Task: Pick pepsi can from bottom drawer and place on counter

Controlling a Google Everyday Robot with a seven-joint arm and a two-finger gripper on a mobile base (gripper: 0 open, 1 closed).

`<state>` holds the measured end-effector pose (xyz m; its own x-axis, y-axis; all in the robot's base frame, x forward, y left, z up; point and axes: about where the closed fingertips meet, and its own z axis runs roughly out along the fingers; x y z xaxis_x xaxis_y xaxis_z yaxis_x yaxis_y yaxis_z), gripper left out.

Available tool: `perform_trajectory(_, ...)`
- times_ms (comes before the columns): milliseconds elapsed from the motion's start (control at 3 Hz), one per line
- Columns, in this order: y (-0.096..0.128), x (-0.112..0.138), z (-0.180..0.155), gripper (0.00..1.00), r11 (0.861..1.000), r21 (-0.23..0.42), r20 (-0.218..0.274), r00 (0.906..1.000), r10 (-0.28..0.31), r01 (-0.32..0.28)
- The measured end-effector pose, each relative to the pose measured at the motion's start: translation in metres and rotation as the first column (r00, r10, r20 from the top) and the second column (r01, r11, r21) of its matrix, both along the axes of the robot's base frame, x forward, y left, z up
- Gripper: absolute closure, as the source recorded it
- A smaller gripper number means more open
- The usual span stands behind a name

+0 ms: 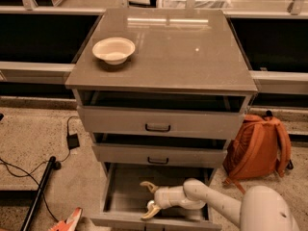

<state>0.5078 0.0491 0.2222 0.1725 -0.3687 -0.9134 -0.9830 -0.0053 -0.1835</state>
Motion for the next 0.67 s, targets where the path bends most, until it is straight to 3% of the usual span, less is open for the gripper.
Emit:
perform_trajectory(333, 0.0043, -0.0005, 0.0213, 0.0, 1.0, 0.011, 0.057, 0.9984, 0.002, -0.003)
perform_trajectory(667, 0.0041, -0.0013, 0.0295, 0.0, 1.0, -0.011, 0.071, 0.9975, -0.008, 0.009)
